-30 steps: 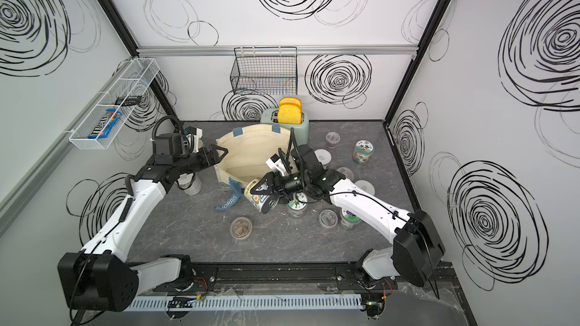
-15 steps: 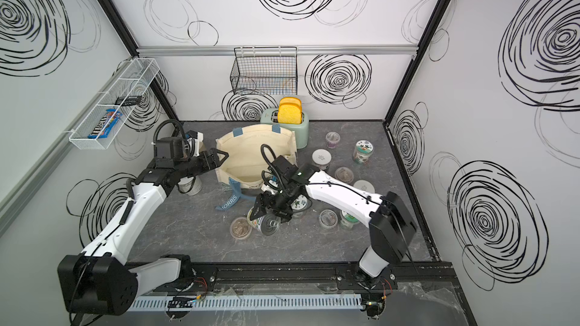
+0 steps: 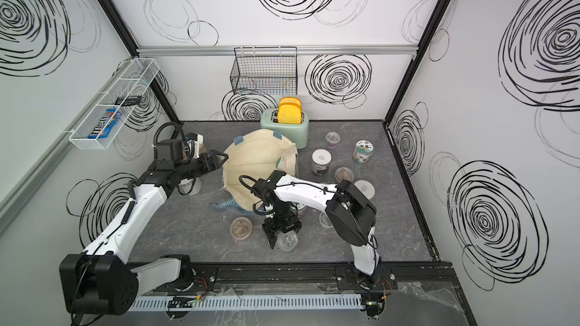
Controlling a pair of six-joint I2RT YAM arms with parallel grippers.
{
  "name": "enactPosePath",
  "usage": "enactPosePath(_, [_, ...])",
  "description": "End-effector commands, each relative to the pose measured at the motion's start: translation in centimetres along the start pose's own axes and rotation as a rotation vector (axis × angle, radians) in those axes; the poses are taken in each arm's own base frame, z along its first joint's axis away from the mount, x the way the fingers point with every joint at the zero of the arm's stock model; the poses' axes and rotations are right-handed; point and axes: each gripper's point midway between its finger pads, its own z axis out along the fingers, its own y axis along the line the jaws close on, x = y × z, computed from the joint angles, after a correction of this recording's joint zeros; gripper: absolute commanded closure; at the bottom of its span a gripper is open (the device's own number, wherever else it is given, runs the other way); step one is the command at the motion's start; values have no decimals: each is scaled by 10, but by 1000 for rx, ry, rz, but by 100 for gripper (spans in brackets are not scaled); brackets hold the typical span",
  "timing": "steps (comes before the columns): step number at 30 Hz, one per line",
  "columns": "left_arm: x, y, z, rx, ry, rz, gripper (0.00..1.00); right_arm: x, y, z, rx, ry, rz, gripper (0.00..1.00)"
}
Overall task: Take out the seed jars from the canvas bag
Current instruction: Place the seed jar at the center of the board.
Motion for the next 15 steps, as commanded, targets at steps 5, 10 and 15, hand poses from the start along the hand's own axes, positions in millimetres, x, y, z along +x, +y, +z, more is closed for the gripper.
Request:
enactPosePath(5, [-9,-6,-3,36,-41,18,16,-15,-30,10,157,57,16,25])
enactPosePath(10, [-9,-6,-4,34,-45,18,16,-36,-37,10,216,31,17,21])
enactPosePath(15, [-9,-5,-3,34,-42,17,16,-53,-36,7,237,0,16,13])
